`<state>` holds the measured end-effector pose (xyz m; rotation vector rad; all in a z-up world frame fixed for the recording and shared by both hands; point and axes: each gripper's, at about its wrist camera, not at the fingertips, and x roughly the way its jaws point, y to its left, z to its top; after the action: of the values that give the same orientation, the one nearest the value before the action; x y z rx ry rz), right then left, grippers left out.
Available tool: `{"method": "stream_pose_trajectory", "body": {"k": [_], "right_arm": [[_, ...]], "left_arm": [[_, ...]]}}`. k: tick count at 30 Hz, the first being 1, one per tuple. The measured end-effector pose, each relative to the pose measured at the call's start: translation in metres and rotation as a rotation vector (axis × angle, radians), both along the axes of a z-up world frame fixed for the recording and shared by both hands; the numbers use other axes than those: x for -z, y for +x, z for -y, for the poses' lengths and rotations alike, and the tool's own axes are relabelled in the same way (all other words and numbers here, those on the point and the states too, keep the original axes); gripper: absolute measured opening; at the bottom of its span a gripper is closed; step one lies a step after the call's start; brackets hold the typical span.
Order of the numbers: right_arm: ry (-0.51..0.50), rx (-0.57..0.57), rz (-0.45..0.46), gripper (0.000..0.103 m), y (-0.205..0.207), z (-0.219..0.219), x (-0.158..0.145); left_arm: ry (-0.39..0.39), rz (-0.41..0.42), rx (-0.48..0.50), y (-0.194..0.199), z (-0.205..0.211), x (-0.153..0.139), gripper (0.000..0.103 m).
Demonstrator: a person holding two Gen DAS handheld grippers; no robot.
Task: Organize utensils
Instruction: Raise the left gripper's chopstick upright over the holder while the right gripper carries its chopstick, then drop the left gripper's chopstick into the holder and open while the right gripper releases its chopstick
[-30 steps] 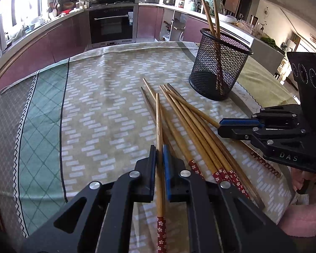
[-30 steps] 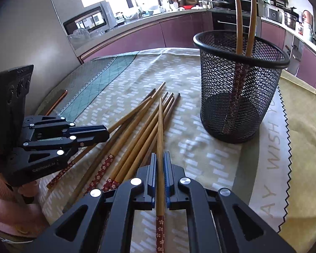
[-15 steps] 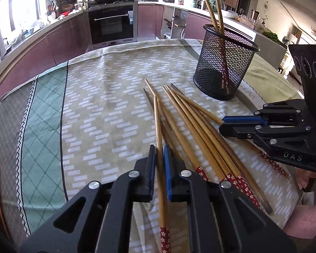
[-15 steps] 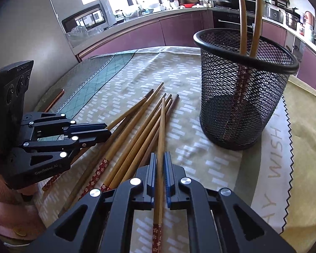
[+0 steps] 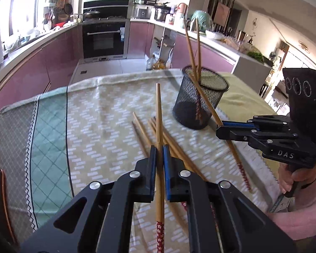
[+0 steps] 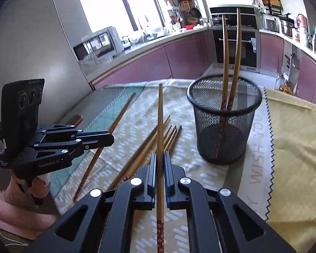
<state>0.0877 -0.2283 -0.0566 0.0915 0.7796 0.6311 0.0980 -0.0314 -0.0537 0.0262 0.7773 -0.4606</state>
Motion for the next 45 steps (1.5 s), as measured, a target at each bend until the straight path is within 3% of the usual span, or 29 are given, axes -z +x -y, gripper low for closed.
{"method": "stream_pose_trajectory", "body": {"k": [11,23,34,45], "right_arm": [[0.080,0.054,0.087,0.006,-0.005,0.032,-0.035],[0.104,0.090,0.192,0.006,0.008,0.049,-0.074],[0.108,0.113,0.262,0.006,0.027,0.060,-0.108],[0.134,0.145,0.291,0.006,0.048,0.068,-0.117]], "left_arm": [[-0.131,0.084,0.045,-0.013,-0.011,-0.048,0.008],[-0.231,0.168,0.062,0.008,0.002,-0.089,0.007],[-0.262,0.241,0.092,0.031,0.034,-0.126,0.007],[-0.277,0.273,0.077,0.052,0.061,-0.145,0.007]]}}
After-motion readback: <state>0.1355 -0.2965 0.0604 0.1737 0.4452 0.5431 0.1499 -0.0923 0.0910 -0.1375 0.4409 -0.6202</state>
